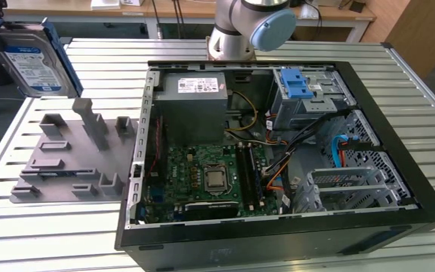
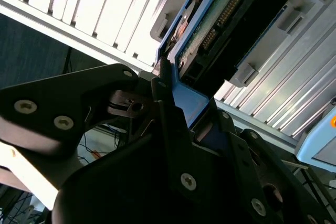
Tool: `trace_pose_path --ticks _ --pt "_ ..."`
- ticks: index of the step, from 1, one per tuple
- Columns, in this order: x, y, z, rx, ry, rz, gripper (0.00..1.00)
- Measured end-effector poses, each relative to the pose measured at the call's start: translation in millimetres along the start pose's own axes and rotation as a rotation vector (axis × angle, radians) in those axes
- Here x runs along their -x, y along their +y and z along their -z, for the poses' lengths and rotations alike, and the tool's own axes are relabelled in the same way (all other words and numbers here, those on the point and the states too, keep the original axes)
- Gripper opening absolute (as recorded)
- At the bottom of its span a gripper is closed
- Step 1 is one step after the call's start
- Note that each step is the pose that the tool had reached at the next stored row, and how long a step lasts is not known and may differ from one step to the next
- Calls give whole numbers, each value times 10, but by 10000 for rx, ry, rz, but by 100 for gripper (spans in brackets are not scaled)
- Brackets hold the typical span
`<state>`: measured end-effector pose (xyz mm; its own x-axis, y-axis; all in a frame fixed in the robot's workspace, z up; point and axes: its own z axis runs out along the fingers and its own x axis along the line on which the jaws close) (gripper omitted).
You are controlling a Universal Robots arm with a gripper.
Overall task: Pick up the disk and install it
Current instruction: 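Pick up the disk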
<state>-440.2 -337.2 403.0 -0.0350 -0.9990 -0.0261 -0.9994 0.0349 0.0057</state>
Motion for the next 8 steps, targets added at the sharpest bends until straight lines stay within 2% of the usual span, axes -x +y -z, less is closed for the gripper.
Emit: trace_pose_path --ticks 8 --pt "10 1 116 0 0 0 36"
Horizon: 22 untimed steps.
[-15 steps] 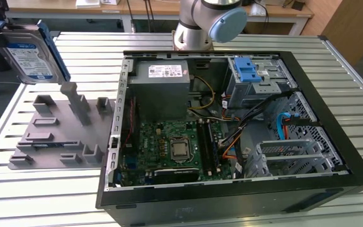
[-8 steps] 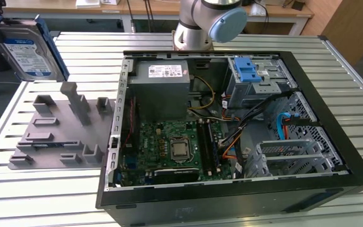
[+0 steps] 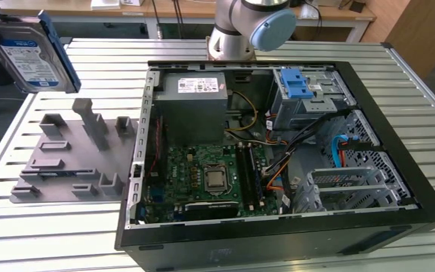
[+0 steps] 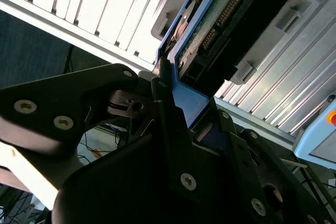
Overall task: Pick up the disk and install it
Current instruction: 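Pick up the disk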
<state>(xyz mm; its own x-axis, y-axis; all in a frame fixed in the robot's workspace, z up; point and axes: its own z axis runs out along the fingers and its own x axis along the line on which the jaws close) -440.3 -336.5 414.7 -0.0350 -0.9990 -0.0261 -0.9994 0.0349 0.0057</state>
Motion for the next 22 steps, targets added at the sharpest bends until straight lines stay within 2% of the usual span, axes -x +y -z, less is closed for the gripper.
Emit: trace_pose_path --ticks 22 --pt "42 3 352 0 0 0 36"
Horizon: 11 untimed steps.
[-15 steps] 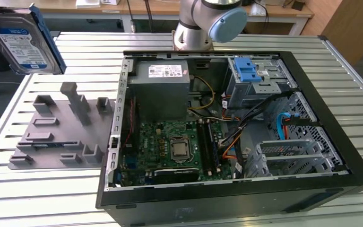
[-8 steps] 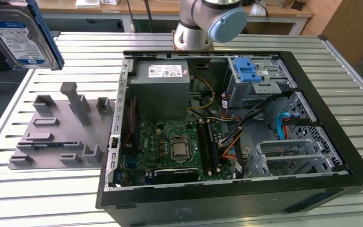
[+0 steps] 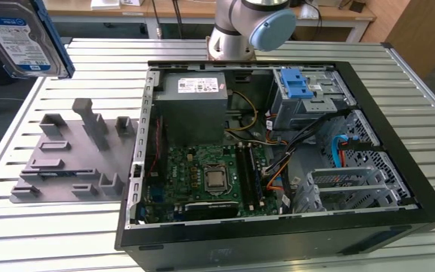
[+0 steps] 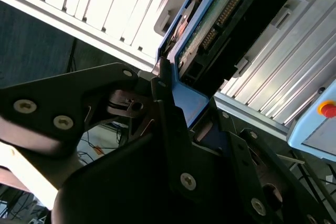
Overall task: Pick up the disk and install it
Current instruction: 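Pick up the disk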
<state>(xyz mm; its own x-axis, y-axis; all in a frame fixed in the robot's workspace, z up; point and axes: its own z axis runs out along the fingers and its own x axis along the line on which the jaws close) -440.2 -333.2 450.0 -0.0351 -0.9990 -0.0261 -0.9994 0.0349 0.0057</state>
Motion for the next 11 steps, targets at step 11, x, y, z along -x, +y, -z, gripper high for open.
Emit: trace_pose_path --ticks 11 --pt "29 2 205 1 0 0 36"
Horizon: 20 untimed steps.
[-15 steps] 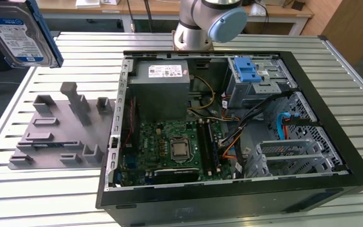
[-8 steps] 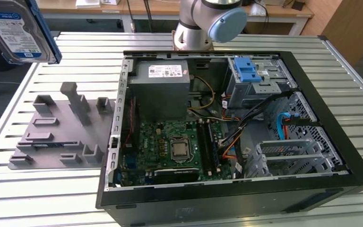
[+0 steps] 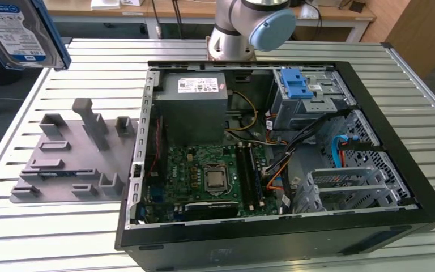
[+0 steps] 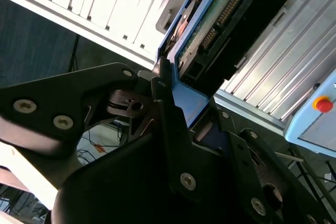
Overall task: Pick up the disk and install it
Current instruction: 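Pick up the disk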
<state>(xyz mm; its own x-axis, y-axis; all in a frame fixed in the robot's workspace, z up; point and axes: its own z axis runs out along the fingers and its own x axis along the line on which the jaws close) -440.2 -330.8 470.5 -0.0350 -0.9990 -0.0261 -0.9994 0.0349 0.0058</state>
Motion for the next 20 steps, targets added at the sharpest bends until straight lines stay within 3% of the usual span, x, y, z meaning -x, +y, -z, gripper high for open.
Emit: trace_pose_path --ticks 9,20 --pt "22 2 148 -1 0 0 36" --pt "27 3 157 -2 0 0 36"
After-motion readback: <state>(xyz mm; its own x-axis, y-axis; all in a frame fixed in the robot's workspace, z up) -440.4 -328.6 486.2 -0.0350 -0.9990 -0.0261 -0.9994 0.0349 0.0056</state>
